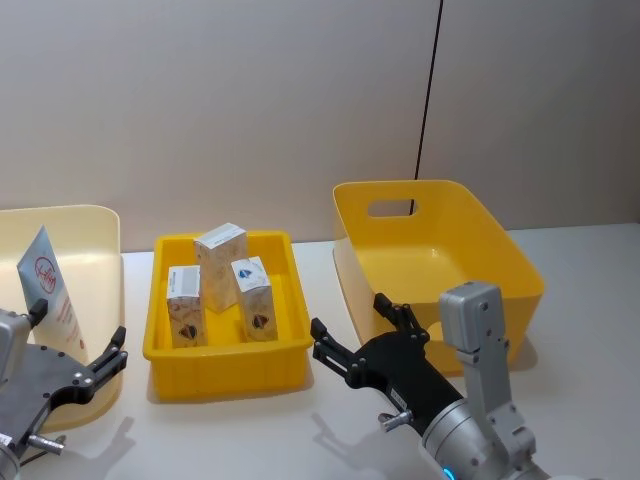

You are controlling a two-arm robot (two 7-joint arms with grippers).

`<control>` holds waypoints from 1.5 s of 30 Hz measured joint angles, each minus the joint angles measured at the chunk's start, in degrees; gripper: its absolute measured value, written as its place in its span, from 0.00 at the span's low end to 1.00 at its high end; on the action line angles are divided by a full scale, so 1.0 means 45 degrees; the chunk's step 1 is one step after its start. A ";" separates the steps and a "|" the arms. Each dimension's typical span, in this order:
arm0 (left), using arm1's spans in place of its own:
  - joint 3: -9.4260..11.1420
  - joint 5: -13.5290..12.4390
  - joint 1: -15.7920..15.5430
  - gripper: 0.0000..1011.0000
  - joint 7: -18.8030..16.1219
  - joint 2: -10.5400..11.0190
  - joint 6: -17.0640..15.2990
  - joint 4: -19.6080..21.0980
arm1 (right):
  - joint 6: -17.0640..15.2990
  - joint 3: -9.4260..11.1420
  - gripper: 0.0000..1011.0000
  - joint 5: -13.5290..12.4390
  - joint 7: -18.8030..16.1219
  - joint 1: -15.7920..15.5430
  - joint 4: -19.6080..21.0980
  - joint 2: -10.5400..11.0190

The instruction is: Bimanual collaborative sorting of washing and personal care products

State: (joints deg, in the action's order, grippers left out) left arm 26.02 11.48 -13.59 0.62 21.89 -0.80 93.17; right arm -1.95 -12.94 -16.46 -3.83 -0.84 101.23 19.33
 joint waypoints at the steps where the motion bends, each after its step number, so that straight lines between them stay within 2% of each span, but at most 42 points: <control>1: 0.0001 0.0000 0.0000 0.99 0.0000 0.0001 0.0000 0.0000 | 0.0000 0.0000 0.99 0.0000 0.0000 0.0000 0.0000 0.0000; 9: -0.0059 0.0041 0.0010 0.99 0.0029 -0.0008 -0.0012 0.0000 | 0.0000 0.0000 0.99 0.0000 0.0000 0.0000 0.0000 0.0000; 13: -0.0205 0.0245 0.0040 0.99 0.0130 -0.0025 -0.0048 0.0000 | 0.0000 0.0000 0.99 0.0000 0.0000 0.0000 0.0000 0.0000; 29: -0.1327 0.1790 0.0310 0.99 0.0548 -0.0269 -0.0568 0.0101 | -0.0001 -0.0001 0.99 0.0001 0.0000 -0.0001 0.0000 0.0000; 45: -0.2039 0.3014 0.0046 0.99 0.0989 -0.0720 -0.1334 -0.0384 | 0.0000 0.0000 0.99 0.0000 0.0000 -0.0001 0.0000 0.0000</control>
State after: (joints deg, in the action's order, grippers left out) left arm 16.85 25.05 -13.38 5.07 18.65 -6.80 91.45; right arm -1.95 -12.94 -16.46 -3.83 -0.84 101.23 19.33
